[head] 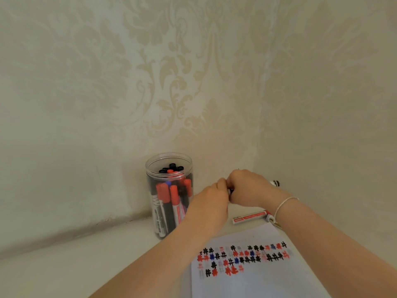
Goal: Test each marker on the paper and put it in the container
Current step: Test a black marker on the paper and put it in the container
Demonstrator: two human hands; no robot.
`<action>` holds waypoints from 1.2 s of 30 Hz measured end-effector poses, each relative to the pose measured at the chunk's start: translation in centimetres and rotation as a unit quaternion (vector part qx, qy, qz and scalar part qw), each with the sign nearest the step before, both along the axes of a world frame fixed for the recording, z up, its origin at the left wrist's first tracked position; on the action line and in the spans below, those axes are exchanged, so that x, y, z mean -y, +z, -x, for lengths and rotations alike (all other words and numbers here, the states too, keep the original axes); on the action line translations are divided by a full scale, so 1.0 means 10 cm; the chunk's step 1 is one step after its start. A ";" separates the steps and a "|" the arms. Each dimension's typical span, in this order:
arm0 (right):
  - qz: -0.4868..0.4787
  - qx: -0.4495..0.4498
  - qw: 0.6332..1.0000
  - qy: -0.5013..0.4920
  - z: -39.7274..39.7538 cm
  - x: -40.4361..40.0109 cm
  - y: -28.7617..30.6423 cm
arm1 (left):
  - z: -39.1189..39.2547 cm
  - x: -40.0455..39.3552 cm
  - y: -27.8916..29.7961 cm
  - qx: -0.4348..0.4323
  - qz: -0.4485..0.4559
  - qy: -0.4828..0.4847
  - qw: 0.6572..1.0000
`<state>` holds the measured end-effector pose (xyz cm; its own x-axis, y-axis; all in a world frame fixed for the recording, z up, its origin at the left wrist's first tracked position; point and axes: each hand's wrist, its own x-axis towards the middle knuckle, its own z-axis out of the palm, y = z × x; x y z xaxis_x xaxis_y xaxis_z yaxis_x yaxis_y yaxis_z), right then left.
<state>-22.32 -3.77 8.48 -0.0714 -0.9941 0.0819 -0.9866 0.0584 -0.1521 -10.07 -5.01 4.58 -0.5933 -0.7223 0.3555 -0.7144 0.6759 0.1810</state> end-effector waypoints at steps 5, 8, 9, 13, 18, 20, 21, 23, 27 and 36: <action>0.134 0.196 0.957 -0.166 0.15 -0.01 -0.05 | -0.06 -0.01 -0.07 -0.027 -0.066 0.039 0.997; -0.057 0.634 0.767 -0.083 0.08 -0.11 -0.07 | -0.11 0.02 -0.10 -0.084 -0.135 -0.004 0.987; -0.080 0.659 0.747 -0.046 0.04 -0.13 -0.11 | -0.12 0.02 -0.09 -0.105 -0.154 -0.025 0.982; -0.020 0.690 0.723 -0.011 -0.05 -0.14 -0.23 | -0.14 -0.01 0.05 -0.148 -0.196 -0.078 0.966; 0.011 0.699 0.715 0.019 -0.11 -0.17 -0.23 | -0.21 0.01 0.06 -0.223 -0.307 -0.110 0.919; 0.010 0.703 0.710 0.038 -0.13 -0.18 -0.22 | -0.22 -0.01 0.02 -0.302 -0.412 -0.123 0.851; 0.007 0.703 0.710 0.048 -0.14 -0.18 -0.22 | -0.22 -0.03 0.02 -0.334 -0.450 -0.124 0.819; 0.010 0.696 0.716 0.055 -0.14 -0.19 -0.21 | -0.24 -0.05 0.01 -0.343 -0.472 -0.121 0.803; 0.092 0.687 0.720 -0.033 -0.05 -0.23 -0.25 | -0.29 -0.06 -0.03 -0.237 -0.401 -0.108 0.878; 0.133 0.693 0.679 -0.201 -0.01 -0.67 -0.71 | -0.43 -0.16 -0.44 -0.134 -0.297 -0.094 0.941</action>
<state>-22.26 2.94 1.34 -0.5239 -0.8350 -0.1683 0.2035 0.0691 -0.9766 -5.78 -3.38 0.18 -0.6766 -0.7324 0.0767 -0.4678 0.5079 0.7233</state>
